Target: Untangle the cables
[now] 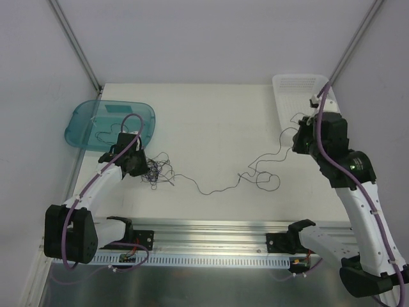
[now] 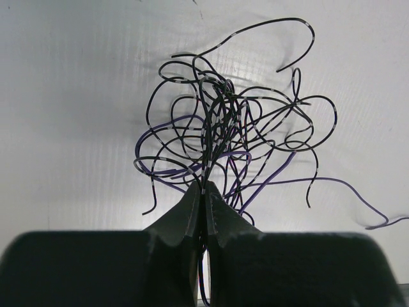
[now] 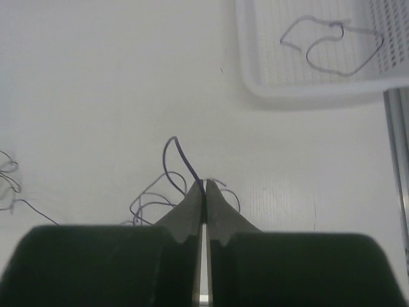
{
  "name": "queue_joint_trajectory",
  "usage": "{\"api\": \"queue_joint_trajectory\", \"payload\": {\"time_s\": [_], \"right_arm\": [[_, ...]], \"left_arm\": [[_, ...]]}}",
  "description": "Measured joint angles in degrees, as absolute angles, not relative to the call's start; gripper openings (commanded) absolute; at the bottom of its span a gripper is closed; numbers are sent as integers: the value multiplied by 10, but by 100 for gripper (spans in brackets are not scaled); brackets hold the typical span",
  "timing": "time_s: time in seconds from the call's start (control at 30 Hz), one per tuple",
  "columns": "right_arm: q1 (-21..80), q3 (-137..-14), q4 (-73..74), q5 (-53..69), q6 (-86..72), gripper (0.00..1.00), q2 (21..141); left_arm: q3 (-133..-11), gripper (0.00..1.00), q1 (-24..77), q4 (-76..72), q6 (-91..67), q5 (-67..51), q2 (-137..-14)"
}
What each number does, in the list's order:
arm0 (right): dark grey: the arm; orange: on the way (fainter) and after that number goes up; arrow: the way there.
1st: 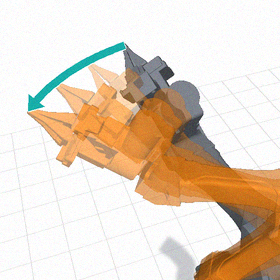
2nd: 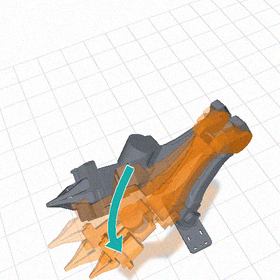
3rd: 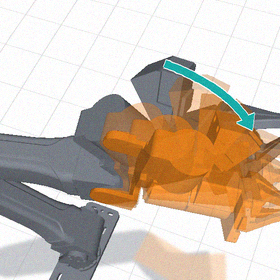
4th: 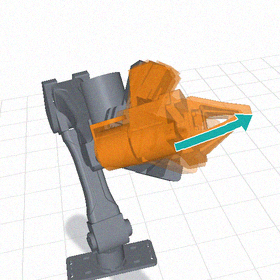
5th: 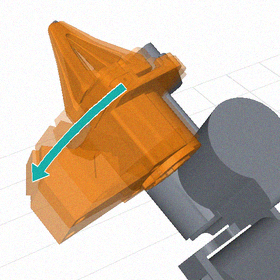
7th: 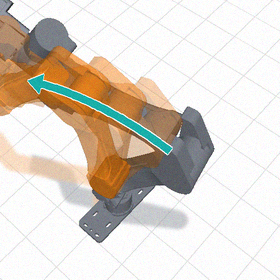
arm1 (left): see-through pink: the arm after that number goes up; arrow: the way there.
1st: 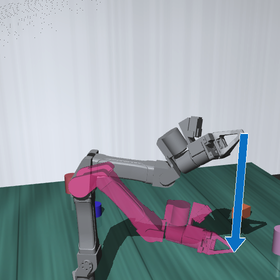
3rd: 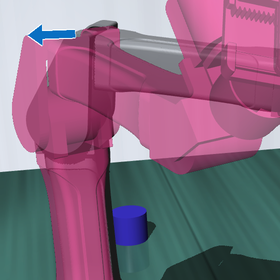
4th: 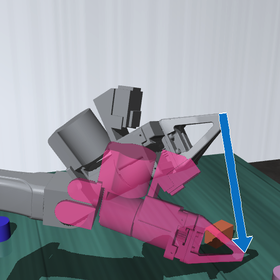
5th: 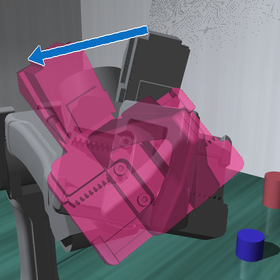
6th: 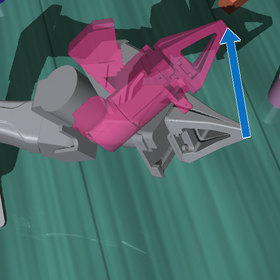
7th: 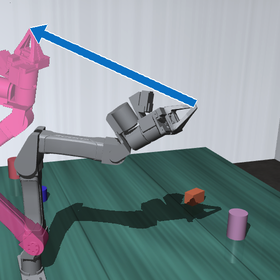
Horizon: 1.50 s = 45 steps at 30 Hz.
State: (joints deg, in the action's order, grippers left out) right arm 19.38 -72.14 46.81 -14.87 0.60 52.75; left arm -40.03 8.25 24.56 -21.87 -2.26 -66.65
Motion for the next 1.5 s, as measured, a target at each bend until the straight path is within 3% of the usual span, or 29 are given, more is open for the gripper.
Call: {"api": "queue_joint_trajectory", "payload": {"time_s": [0.23, 0.4, 0.57, 0.93, 1.07, 1.33, 1.5], "right_arm": [[192, -1025, 483, -138, 36, 1, 587], [192, -1125, 454, -136, 50, 1, 583], [192, -1133, 421, -127, 54, 1, 579], [185, -924, 379, -114, 72, 1, 598], [156, -905, 367, -114, 83, 1, 631], [52, -917, 296, -126, 79, 1, 726], [-7, -968, 256, -132, 66, 1, 827]], "left_arm": [[-400, 0, 83, 254, -217, -17, -667], [-400, 0, 83, 262, -216, -8, -670], [-400, 0, 83, 265, -216, -10, -674], [-394, 9, 107, 240, -198, -111, -632], [-390, 20, 121, 227, -192, -152, -610], [-383, 65, 124, 215, -185, -181, -583], [-380, 82, 124, 213, -185, -181, -572]]}}
